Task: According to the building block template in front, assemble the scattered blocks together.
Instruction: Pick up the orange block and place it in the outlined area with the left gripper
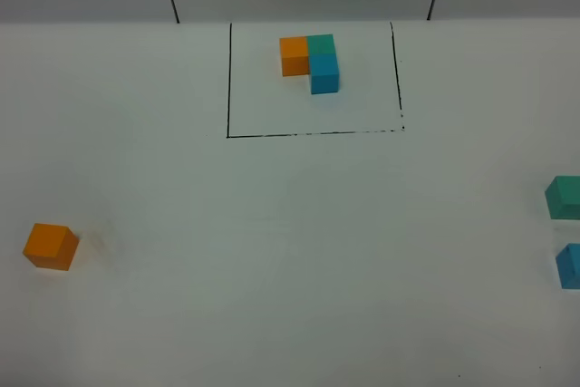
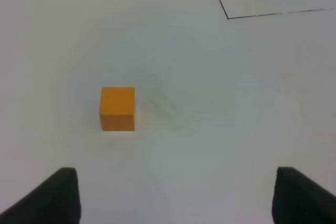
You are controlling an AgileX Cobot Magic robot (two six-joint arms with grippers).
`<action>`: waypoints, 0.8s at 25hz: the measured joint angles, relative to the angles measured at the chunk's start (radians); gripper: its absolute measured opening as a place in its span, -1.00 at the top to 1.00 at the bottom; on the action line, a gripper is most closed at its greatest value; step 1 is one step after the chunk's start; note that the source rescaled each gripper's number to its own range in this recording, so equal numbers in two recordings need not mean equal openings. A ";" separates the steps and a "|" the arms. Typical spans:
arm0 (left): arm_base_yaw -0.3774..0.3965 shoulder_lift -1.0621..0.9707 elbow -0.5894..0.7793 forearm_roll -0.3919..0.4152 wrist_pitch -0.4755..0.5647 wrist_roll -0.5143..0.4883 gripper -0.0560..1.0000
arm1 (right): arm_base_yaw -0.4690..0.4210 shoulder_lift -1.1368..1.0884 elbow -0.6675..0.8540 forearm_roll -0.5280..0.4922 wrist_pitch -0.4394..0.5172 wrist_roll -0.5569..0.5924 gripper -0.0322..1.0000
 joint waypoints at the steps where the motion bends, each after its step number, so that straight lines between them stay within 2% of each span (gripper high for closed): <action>1: 0.000 0.000 0.000 0.000 0.000 0.000 -0.26 | 0.000 0.000 0.000 0.000 0.000 0.000 -1.00; 20: 0.000 0.000 0.000 0.000 0.000 0.000 -0.26 | 0.000 0.000 0.000 0.000 0.000 0.000 -1.00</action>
